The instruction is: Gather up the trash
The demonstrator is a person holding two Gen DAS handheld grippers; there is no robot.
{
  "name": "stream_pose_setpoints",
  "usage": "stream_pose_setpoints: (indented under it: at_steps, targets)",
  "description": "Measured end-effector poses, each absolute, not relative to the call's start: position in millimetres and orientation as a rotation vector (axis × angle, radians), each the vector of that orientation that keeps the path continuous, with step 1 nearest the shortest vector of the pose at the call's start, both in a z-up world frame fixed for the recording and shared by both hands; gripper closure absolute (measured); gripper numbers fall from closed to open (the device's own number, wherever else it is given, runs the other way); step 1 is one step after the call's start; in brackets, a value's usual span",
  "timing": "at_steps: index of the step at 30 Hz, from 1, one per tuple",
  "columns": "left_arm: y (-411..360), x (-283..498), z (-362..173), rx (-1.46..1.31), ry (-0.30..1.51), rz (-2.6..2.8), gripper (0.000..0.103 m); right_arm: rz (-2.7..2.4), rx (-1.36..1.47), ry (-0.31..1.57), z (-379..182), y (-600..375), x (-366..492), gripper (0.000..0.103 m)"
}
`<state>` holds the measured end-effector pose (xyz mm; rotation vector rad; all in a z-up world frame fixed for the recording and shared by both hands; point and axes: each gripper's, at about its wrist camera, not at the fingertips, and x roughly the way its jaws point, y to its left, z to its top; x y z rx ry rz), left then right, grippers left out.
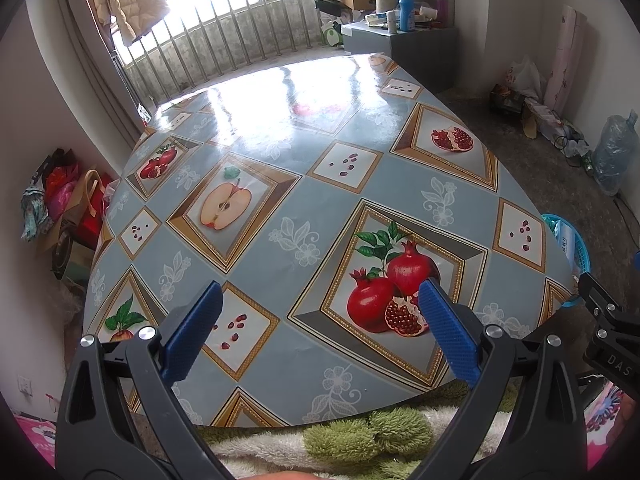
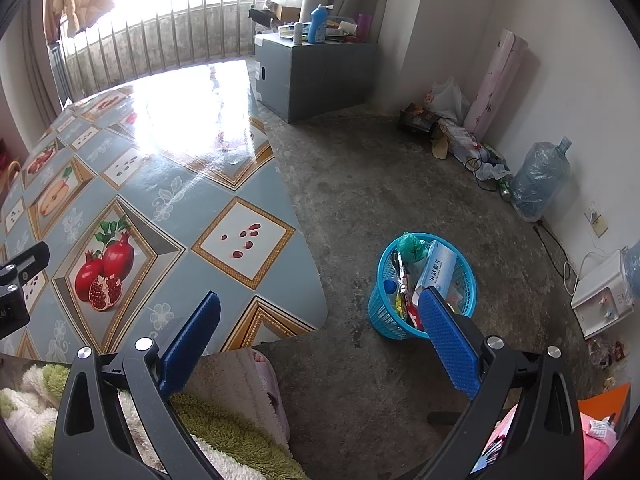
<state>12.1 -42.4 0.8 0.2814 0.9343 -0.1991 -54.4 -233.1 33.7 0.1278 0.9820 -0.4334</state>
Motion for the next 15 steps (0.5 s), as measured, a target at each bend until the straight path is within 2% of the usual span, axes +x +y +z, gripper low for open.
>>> stream_pose_setpoints:
  at_steps: [15]
  targets:
    - [-38.5,11.9,0.1,0.282,0.938,-0.196,0.009,-0.433,0.128,0.982,33.1,-231.8,-54.1,0.007]
